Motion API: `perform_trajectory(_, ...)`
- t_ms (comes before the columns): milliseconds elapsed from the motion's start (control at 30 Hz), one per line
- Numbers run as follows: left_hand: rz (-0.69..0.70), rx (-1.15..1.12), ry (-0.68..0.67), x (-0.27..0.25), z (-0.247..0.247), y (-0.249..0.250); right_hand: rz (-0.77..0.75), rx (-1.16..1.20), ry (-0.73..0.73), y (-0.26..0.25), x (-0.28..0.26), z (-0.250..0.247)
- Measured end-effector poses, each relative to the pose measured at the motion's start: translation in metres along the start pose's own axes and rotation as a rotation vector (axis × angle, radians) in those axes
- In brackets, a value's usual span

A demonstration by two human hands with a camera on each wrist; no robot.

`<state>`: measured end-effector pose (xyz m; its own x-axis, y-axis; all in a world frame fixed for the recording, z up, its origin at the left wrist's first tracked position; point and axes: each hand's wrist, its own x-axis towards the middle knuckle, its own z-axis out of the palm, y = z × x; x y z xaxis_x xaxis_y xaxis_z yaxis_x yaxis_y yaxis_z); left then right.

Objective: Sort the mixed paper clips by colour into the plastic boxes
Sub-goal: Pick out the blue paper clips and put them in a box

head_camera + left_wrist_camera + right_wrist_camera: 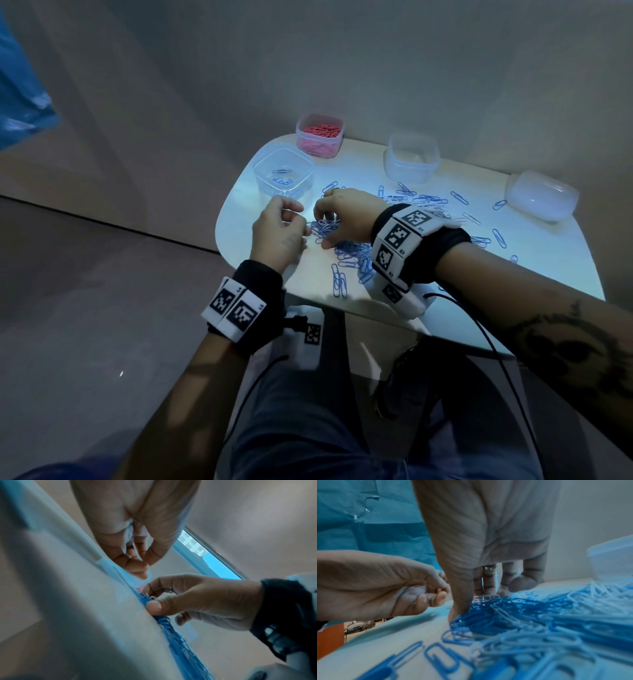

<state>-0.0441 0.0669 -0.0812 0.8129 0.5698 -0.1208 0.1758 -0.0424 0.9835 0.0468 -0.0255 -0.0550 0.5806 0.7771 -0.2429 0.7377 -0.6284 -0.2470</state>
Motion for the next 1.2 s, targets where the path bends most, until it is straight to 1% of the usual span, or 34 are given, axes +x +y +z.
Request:
perform_trajectory(67,-0.005,-0.076,0.062,-0.001,-0.004,-0.006,-0.009,0.026,0.002,0.003,0.000,0.000)
perform_trajectory(133,-0.021,-0.116,0.095,0.000,-0.006,-0.013,-0.013,0.047,0.001,0.006,0.000,0.000)
perform_trajectory(233,-0.019,-0.113,0.121,-0.002,-0.008,-0.020,0.000,0.057,0.003,0.007,0.001,-0.001)
perform_trajectory(433,-0.003,-0.110,0.117,-0.006,-0.003,-0.020,0.048,0.045,-0.015,0.009,0.004,-0.001)
perform_trajectory(533,0.028,-0.054,0.097,-0.006,0.000,-0.020,0.069,0.019,-0.025,0.008,0.004,-0.001)
perform_trajectory(600,0.020,-0.082,0.101,-0.007,0.003,-0.019,0.077,0.005,-0.030,0.007,0.004,0.000)
perform_trajectory(667,-0.020,-0.196,0.090,-0.008,0.006,-0.016,0.085,0.014,-0.028,0.008,0.004,0.000)
perform_trajectory(733,-0.085,-0.346,0.056,-0.009,0.009,-0.011,0.100,0.080,-0.001,0.013,0.003,-0.004)
perform_trajectory(767,-0.123,-0.431,0.039,-0.009,0.010,-0.008,0.115,0.155,0.009,0.018,0.001,-0.008)
perform_trajectory(867,-0.221,-0.675,-0.004,-0.007,0.016,-0.002,0.176,0.498,-0.008,0.032,-0.006,-0.020)
perform_trajectory(933,-0.252,-0.755,-0.020,-0.006,0.026,0.004,0.189,0.621,-0.017,0.039,-0.012,-0.026)
perform_trajectory(1033,-0.275,-0.792,-0.029,-0.008,0.044,0.015,0.160,0.780,-0.008,0.038,-0.020,-0.034)
perform_trajectory(1100,-0.312,-0.836,-0.074,-0.009,0.053,0.023,0.118,0.820,-0.026,0.033,-0.024,-0.038)
perform_trajectory(1200,-0.365,-1.016,-0.137,-0.006,0.064,0.028,0.090,0.739,-0.052,0.024,-0.028,-0.037)
